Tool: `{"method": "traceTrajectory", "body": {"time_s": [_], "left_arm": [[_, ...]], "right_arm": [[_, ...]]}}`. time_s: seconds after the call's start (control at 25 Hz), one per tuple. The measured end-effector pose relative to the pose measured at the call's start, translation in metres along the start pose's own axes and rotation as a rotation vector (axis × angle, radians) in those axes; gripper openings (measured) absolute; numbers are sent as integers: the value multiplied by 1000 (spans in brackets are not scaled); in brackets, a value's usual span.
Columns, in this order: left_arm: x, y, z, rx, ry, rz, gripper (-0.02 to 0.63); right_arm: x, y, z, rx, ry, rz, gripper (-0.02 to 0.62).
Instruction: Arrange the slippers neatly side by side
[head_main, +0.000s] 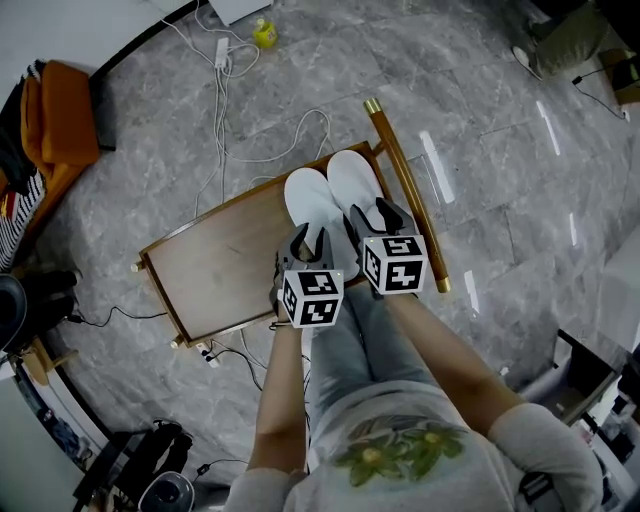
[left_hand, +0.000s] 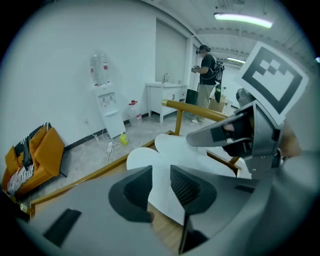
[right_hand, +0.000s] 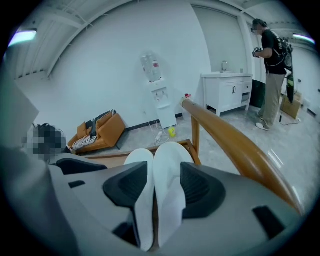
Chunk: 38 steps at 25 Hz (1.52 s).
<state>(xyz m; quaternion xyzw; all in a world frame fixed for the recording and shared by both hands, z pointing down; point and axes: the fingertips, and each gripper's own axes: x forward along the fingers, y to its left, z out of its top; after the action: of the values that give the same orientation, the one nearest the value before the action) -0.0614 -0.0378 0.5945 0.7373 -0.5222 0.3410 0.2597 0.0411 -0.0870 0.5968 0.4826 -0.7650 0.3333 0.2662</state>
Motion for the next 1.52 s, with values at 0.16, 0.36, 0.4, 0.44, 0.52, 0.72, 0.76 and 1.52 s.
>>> {"method": "traceTrajectory", "body": {"time_s": [0.16, 0.36, 0.4, 0.44, 0.52, 0.72, 0.76, 1.52], "left_arm": [[-19, -1, 16, -27, -41, -8, 127], [-48, -9, 33, -44, -82, -31, 129], [-52, -11, 38, -38, -91, -33, 130], [-57, -12, 43, -31, -101, -35, 130], [-68, -16, 53, -18, -123, -36, 130], [-101, -17, 67, 10, -178, -13, 110], [-107, -16, 68, 5, -185, -12, 103], [-177, -47, 92, -23, -282, -71, 16]], "right_arm": [[-14, 17, 8, -22, -1, 59, 192], [-45, 35, 22, -74, -18, 122, 190], [-51, 37, 26, -82, -24, 131, 190], [-56, 39, 29, -88, -29, 139, 190], [-69, 43, 33, -95, -36, 159, 190], [-100, 46, 38, -100, -42, 220, 144], [-106, 46, 38, -106, -43, 233, 133], [-174, 65, 52, -208, -80, 417, 5]]}}
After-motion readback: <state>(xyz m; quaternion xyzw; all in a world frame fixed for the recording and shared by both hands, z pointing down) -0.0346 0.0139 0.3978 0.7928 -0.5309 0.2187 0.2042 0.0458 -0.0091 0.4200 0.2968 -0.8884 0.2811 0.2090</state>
